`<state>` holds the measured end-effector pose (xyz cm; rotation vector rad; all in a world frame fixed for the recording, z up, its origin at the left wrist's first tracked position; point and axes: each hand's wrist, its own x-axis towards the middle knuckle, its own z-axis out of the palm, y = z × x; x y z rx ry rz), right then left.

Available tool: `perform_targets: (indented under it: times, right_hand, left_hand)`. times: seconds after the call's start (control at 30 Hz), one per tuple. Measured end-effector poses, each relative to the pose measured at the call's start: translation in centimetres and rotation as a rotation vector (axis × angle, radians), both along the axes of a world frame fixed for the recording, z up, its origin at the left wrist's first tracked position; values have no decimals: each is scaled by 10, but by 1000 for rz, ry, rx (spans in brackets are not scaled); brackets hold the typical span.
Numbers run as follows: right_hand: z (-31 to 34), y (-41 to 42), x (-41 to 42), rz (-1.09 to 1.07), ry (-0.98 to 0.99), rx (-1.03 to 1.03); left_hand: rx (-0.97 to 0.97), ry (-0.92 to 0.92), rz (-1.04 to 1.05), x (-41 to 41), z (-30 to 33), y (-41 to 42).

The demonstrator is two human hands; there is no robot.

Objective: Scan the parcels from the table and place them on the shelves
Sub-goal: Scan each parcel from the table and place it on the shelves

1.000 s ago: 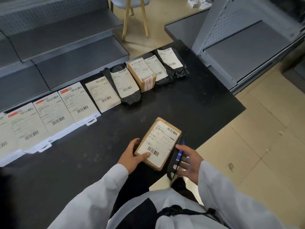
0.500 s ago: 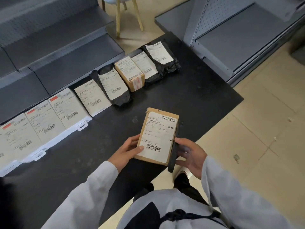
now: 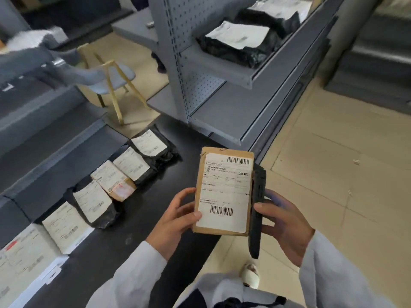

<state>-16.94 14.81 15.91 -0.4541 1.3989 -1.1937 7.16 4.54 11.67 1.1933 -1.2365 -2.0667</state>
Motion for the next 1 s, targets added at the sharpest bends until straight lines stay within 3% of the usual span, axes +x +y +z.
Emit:
perform_targets:
  times: [0.37,0.6,0.73,1.0]
  right_hand:
    - [11,42,-163,-268,31,-121]
    - [-3,64,-243,-457,-42,-113]
    - [-9,59,-294,-552,-27,-84]
    - [21,4,-436,-684,107,-13]
  left_hand:
    - [-77,-34,-212,-209,31,-17]
    - [-2,-101,-385,-319,26,-29]
    - [101,-71,-446,-394,17,-48]
    - [103,58,-567,-569,25,-115]
